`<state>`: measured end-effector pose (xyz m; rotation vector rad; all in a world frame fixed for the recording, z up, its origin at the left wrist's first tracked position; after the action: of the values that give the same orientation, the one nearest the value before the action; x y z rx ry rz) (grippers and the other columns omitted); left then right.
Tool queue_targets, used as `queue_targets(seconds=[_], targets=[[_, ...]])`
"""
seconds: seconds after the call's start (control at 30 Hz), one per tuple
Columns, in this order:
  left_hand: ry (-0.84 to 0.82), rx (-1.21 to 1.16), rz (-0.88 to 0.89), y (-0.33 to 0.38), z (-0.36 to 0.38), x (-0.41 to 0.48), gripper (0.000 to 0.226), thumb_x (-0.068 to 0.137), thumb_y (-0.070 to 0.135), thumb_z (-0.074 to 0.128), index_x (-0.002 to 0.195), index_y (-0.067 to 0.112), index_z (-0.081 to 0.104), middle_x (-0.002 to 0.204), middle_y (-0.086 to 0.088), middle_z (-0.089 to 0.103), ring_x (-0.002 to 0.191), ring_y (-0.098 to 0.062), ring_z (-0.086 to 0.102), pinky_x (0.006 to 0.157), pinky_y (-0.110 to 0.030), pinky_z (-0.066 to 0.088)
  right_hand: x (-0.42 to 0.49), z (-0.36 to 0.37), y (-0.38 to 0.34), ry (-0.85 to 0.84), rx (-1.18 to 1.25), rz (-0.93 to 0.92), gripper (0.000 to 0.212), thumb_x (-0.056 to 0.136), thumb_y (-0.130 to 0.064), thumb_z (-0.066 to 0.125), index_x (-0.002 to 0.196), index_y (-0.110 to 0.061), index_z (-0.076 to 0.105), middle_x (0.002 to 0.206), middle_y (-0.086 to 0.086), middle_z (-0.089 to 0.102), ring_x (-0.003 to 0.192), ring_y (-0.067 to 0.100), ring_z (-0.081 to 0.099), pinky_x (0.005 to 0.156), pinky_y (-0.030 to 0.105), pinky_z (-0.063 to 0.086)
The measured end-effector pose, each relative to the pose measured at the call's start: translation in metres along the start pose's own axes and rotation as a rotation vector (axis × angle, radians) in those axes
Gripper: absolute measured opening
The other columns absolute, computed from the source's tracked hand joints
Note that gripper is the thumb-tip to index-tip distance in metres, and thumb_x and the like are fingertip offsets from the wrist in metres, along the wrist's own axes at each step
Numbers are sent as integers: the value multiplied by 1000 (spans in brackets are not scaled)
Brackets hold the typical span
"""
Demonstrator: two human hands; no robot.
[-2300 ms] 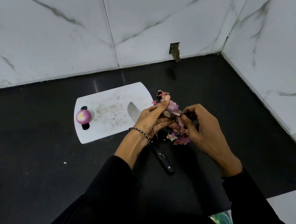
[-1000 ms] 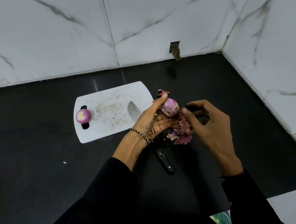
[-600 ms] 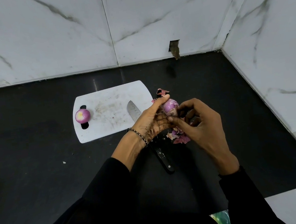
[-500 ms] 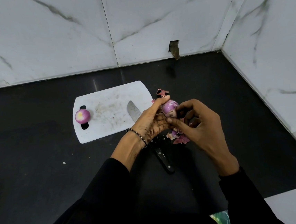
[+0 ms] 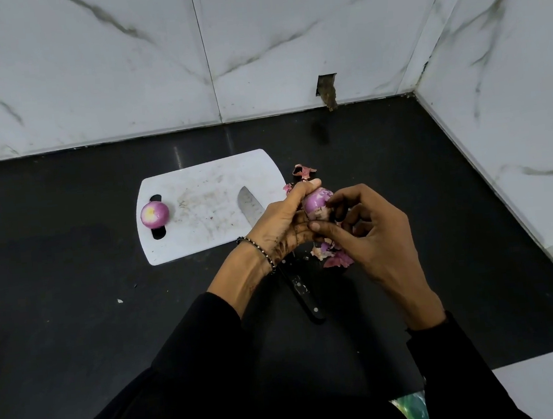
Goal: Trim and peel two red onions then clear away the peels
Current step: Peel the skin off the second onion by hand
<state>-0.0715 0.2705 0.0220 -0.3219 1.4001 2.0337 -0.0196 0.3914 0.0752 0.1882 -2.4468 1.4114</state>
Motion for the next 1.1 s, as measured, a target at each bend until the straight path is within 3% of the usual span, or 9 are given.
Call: queue_targets(seconds=[0.27,0.47,0.57,0.67,0.8,0.93,1.1], targets=[[52,35,10,0,-3,2,33,89,39,68,88,6,71,78,-13,70,59,-16,65,53,-26,54,-1,4,6,25,2,83,37,79,-32,83,109,-28,62,94,-10,65,74,12,63,65,23,52],[82,42,6,-2,-4,2,35,89,38,68,84,4,68,60,-4,65,45,-8,58,51,-22,54,-4,8,2,41,-79,35,17,84,-27,78,99,-23,70,94,-12,62,77,11,61,63,38,55],[70,17,-3,-1,-1,2,34,89,38,67,82,5,67,57,-2,63,41,-6,53,47,-20,51,-5,6,0,71,-73,32,16,84,-28,78,96,-23,69,93,-12,63,76,10,61,62,32,53],[64,-10,-10,-2,-1,5,40,86,40,69,94,1,71,73,-10,68,50,-10,58,52,-22,53,-4,1,-1,96,-37,35,22,82,-30,81,96,-21,66,93,-11,64,75,11,61,63,24,51],[45,-4,-4,-4,1,6,41,88,41,67,98,1,69,64,-8,66,44,-9,56,62,-27,54,-3,-1,-2,86,-83,30,33,81,-31,83,105,-25,62,99,-14,61,79,8,59,67,13,46],[48,42,8,-3,1,4,39,88,43,67,90,5,70,61,-5,66,49,-10,60,57,-24,54,-3,-1,0,72,-105,16,33,82,-29,81,110,-22,64,101,-15,59,84,6,59,69,10,45],[61,53,38,0,-1,4,38,87,42,68,84,5,71,67,-9,69,55,-13,64,65,-29,57,-3,-1,2,71,-71,55,37,81,-29,83,112,-23,64,101,-12,61,82,8,60,69,12,47]])
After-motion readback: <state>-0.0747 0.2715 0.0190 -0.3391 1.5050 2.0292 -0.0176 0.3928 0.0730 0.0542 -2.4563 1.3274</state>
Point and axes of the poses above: each hand's wrist, its own x-axis towards the middle knuckle, its own z-axis out of the palm, y = z × x, the point moved 7 cm from there along x, towards the middle knuckle
